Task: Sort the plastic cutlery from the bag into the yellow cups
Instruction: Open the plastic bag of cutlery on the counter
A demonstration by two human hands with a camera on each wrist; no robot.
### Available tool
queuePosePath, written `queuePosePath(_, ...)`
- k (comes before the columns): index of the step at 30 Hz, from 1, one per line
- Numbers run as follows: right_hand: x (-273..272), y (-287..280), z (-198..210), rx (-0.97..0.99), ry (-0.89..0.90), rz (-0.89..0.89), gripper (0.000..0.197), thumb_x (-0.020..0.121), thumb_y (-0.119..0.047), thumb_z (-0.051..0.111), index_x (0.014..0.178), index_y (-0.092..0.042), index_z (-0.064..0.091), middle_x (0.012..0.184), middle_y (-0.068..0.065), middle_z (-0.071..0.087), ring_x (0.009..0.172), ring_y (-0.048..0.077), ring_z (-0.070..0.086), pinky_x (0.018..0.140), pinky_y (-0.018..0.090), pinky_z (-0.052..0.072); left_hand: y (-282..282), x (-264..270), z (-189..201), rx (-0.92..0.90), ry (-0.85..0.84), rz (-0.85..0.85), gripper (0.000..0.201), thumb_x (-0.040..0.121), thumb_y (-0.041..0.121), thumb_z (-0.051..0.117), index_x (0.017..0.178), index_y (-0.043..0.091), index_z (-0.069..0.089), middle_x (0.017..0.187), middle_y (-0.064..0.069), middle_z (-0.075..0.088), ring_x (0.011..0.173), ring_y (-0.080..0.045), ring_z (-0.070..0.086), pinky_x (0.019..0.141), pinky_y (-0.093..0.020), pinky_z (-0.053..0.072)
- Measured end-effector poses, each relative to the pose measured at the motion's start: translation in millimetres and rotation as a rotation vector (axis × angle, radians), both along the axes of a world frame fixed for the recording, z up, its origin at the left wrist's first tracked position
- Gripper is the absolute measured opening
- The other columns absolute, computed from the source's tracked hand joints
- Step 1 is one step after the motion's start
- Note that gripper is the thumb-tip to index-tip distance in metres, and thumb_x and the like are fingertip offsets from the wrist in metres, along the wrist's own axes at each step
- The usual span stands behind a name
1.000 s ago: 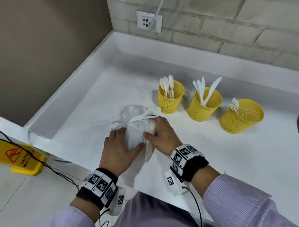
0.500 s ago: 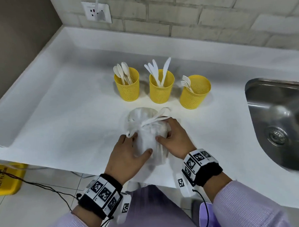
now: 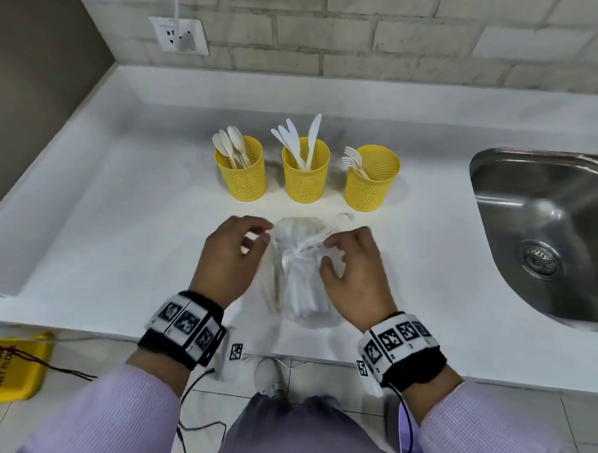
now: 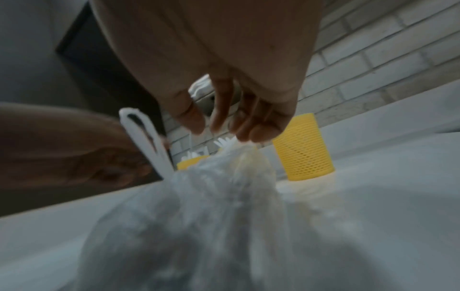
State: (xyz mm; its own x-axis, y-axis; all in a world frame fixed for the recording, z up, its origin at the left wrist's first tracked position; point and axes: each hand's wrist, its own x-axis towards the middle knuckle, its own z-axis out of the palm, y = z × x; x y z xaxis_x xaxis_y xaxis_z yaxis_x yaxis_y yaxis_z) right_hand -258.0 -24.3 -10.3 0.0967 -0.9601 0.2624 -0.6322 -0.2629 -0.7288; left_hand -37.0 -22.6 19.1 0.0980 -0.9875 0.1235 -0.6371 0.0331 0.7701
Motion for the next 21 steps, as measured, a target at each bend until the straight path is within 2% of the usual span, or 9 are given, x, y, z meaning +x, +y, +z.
queuePosePath(1, 5.5, -0.7, -3.6, 0.037, 0.057, 0.034, 0.024, 0.084, -0.019, 0.065, 0.107, -0.011, 0.066, 0.112, 0.010, 0.053, 0.098, 0.034, 0.061, 0.089, 0.047, 0.053, -9.1, -3.3, -1.1, 0.001, -0.074, -0.102, 0.023, 0.096, 0.016, 0.068, 0.116, 0.025, 0.071, 0.111, 0.003, 0.065, 0.086, -0.010, 0.067, 0.084, -0.029, 0.055)
queuePosePath(3, 14.1, -3.5, -12.4, 0.099, 0.171, 0.059, 0.025, 0.087, -0.022, 0.067, 0.106, -0.006, 0.068, 0.112, 0.016, 0.057, 0.097, 0.039, 0.060, 0.088, 0.046, 0.052, -23.1, -10.7, -9.9, 0.058, -0.226, -0.303, 0.032, 0.094, 0.014, 0.070, 0.124, 0.023, 0.070, 0.115, -0.003, 0.064, 0.097, -0.018, 0.065, 0.092, -0.034, 0.052)
queuePosePath(5, 20.1, -6.5, -17.8, 0.107, 0.259, 0.068, 0.024, 0.088, -0.021, 0.068, 0.106, -0.006, 0.067, 0.113, 0.018, 0.058, 0.095, 0.040, 0.057, 0.086, 0.047, 0.051, -27.2, -17.4, -16.9, 0.127, -0.325, -0.394, 0.032, 0.093, 0.016, 0.069, 0.125, 0.022, 0.070, 0.115, -0.005, 0.065, 0.103, -0.025, 0.065, 0.095, -0.041, 0.051)
queuePosePath(10, 22.1, -15.2, -18.0, 0.039, 0.284, 0.105, 0.008, 0.088, -0.009, 0.066, 0.095, -0.006, 0.070, 0.105, 0.016, 0.059, 0.091, 0.039, 0.055, 0.078, 0.048, 0.052, -17.3, -26.3, -20.5, 0.133, -0.312, -0.289, 0.016, 0.092, 0.018, 0.070, 0.107, 0.018, 0.076, 0.098, -0.003, 0.071, 0.092, -0.026, 0.067, 0.084, -0.041, 0.054)
queuePosePath(14, 17.1, -12.9, -17.5, 0.006, 0.270, 0.112, 0.008, 0.088, -0.012, 0.062, 0.084, -0.006, 0.067, 0.099, 0.015, 0.058, 0.085, 0.039, 0.055, 0.070, 0.051, 0.052, -12.9, -25.4, -19.2, 0.138, -0.283, -0.210, 0.005, 0.091, 0.021, 0.074, 0.095, 0.020, 0.076, 0.091, 0.003, 0.072, 0.081, -0.018, 0.064, 0.080, -0.036, 0.053)
queuePosePath(17, 10.0, -4.8, -12.6, -0.026, 0.212, 0.095, 0.009, 0.085, -0.014, 0.057, 0.082, -0.009, 0.064, 0.097, 0.013, 0.057, 0.084, 0.037, 0.054, 0.069, 0.050, 0.051, -13.0, -20.8, -15.4, 0.095, -0.241, -0.161, 0.002, 0.090, 0.022, 0.076, 0.092, 0.022, 0.075, 0.088, 0.006, 0.070, 0.074, -0.013, 0.060, 0.076, -0.034, 0.052)
queuePosePath(19, 3.4, 0.5, -8.0, -0.054, 0.173, 0.086, 0.004, 0.085, -0.007, 0.061, 0.083, -0.009, 0.063, 0.098, 0.012, 0.056, 0.084, 0.035, 0.054, 0.071, 0.048, 0.050, -13.9, -15.5, -13.0, 0.063, -0.228, -0.127, 0.003, 0.090, 0.022, 0.076, 0.094, 0.022, 0.076, 0.089, 0.006, 0.070, 0.069, -0.009, 0.060, 0.074, -0.030, 0.051)
queuePosePath(21, -4.6, 4.2, -3.9, -0.070, 0.131, 0.049, 0.010, 0.085, 0.001, 0.065, 0.083, -0.008, 0.062, 0.097, 0.011, 0.056, 0.083, 0.033, 0.054, 0.072, 0.044, 0.049, -15.1, -9.3, -9.7, 0.044, -0.219, -0.080, 0.003, 0.092, 0.021, 0.074, 0.095, 0.021, 0.075, 0.089, 0.007, 0.069, 0.067, -0.004, 0.059, 0.072, -0.028, 0.048)
